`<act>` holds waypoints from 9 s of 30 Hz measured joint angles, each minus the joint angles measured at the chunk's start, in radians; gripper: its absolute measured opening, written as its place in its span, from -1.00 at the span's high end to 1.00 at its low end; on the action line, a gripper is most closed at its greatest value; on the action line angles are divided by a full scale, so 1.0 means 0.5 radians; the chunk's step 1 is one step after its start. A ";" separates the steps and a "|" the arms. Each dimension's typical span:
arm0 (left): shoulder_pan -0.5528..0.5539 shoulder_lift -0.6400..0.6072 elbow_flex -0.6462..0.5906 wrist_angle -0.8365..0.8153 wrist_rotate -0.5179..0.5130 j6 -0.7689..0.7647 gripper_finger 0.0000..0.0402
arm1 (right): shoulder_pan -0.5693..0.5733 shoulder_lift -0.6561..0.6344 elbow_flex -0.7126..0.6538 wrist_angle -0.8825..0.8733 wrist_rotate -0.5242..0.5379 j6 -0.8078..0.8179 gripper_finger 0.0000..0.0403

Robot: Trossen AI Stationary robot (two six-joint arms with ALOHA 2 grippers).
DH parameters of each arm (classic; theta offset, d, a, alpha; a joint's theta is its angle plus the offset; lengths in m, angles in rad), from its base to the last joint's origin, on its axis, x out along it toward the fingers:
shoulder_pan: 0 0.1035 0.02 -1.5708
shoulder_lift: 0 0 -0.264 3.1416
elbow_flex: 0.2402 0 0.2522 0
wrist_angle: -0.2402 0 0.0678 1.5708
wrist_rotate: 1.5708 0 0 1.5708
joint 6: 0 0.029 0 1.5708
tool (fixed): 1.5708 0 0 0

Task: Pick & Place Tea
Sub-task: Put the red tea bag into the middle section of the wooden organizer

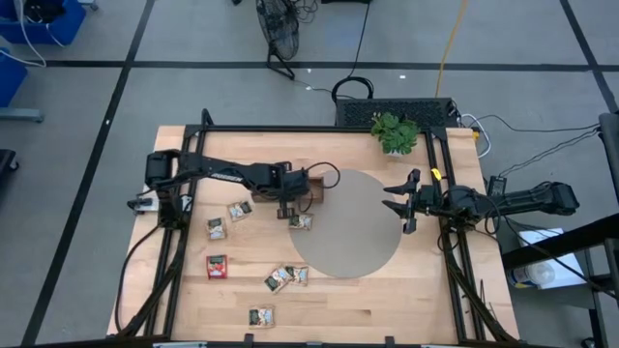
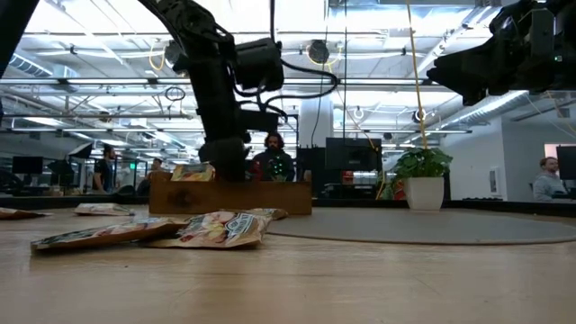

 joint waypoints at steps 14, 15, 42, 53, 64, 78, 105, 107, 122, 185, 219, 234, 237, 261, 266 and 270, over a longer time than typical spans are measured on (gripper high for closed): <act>-0.053 -0.137 -0.020 0.001 -0.118 -0.011 0.98 | 0.000 0.000 0.000 -0.001 0.000 0.000 0.23; -0.061 -0.185 -0.019 0.013 -0.117 -0.010 0.99 | 0.000 0.000 0.000 -0.001 0.000 0.000 0.23; -1.419 -0.539 -0.013 -1.205 0.502 -1.903 0.64 | 0.000 0.000 0.000 -0.001 0.000 0.000 0.23; -1.911 -0.541 -0.189 -1.158 0.389 -2.529 -0.13 | 0.000 0.000 0.000 -0.001 0.000 0.000 0.23; -1.982 -0.541 -0.643 -0.584 0.351 -2.596 -0.19 | 0.000 0.000 0.000 -0.001 0.000 0.000 0.23; -1.981 -0.550 -0.768 -0.357 0.454 -2.532 0.03 | 0.000 0.000 0.000 -0.002 0.000 0.000 0.23; -1.013 -0.538 -0.272 -0.270 -0.983 -0.434 0.95 | 0.000 0.000 0.000 -0.002 0.000 0.000 0.23; -0.880 -0.538 -0.332 -0.045 -0.976 -0.233 0.95 | 0.000 0.000 0.000 -0.002 0.000 0.000 0.23; -0.404 -0.539 -0.713 0.937 -0.748 0.439 0.92 | 0.000 0.000 0.000 -0.002 0.000 0.000 0.23; -0.287 -0.543 -0.927 1.509 -0.771 0.487 -0.28 | -0.001 0.000 0.000 -0.002 0.000 0.000 0.23; -0.464 -0.543 -0.926 1.917 -0.988 0.722 -0.28 | -0.001 0.000 0.000 -0.002 -0.001 0.000 0.23; -0.638 -0.543 -0.925 1.206 -0.508 -0.284 -0.28 | 0.000 0.000 0.000 -0.002 0.000 0.000 0.23; -0.716 -0.543 -0.926 0.939 -0.316 -0.553 -0.28 | 0.000 0.000 0.000 -0.002 0.000 0.000 0.23; -0.811 -0.104 -0.912 1.233 -0.347 -1.152 -0.28 | 0.000 0.000 0.000 0.000 -0.001 0.000 0.23; -0.826 -0.127 -0.918 1.225 -0.223 -1.172 -0.16 | -0.001 0.000 0.000 -0.001 -0.001 0.000 0.23; -0.835 -0.128 -0.918 1.234 -0.191 -1.155 0.18 | 0.000 0.000 0.000 -0.001 -0.001 0.000 0.23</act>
